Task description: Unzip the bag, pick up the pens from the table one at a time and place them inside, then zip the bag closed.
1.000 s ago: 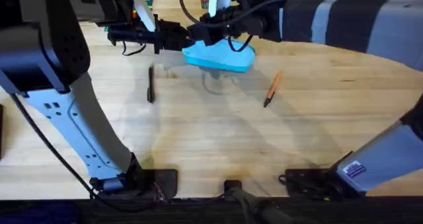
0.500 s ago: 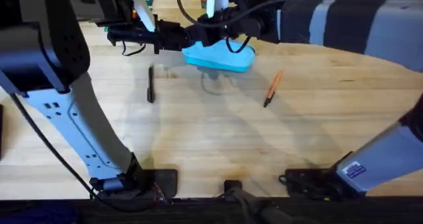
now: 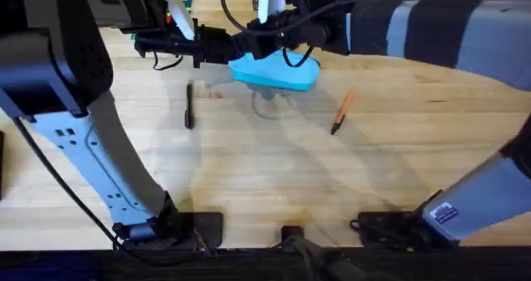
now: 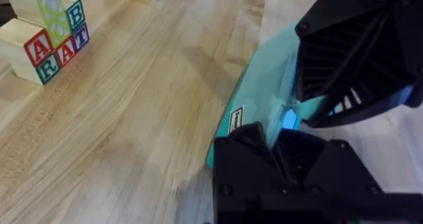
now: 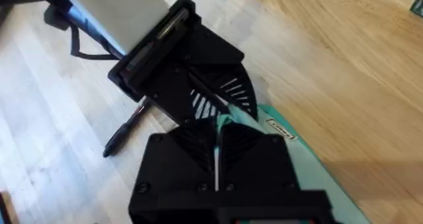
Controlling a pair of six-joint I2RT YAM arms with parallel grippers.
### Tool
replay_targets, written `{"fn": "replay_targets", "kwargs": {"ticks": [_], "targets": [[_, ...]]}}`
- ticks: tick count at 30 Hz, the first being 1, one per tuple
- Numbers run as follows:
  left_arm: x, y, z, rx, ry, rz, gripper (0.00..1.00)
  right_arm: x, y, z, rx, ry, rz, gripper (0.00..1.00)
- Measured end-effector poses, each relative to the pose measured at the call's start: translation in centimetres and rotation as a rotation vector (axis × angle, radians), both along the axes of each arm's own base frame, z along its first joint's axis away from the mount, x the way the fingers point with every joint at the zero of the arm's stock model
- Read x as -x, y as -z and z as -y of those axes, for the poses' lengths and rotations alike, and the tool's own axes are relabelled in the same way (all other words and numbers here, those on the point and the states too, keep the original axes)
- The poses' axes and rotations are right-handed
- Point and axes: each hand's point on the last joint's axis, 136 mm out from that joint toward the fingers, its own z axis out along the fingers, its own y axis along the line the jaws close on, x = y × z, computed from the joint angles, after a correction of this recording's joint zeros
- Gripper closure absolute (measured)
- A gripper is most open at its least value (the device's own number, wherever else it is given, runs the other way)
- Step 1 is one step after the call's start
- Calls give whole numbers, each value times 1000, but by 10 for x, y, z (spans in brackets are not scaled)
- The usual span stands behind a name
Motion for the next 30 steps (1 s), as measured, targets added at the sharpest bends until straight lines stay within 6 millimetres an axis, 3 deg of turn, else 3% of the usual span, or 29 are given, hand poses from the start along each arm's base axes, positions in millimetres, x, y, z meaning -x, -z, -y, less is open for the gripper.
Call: {"fn": "replay_targets", "kwargs": {"ticks": [7, 14, 20, 23, 24, 30], "targets": [[0, 0, 0, 0, 0, 0, 959, 0, 0, 0, -1, 1, -3, 938], [0, 0, 0, -1, -1, -3, 959, 1, -1, -2, -2, -2, -2, 588], [0, 0, 0, -2, 1, -2, 959, 6, -5, -8, -15, -25, -7, 436], [0, 0, 1, -2, 2, -1, 959, 13, -5, -15, -23, -50, -15, 267], [0, 0, 1, -2, 2, 1, 959, 14, -6, -16, -26, -57, -17, 21], [0, 0, 1, -3, 2, 1, 959, 15, -8, -15, -28, -61, -18, 5]]}}
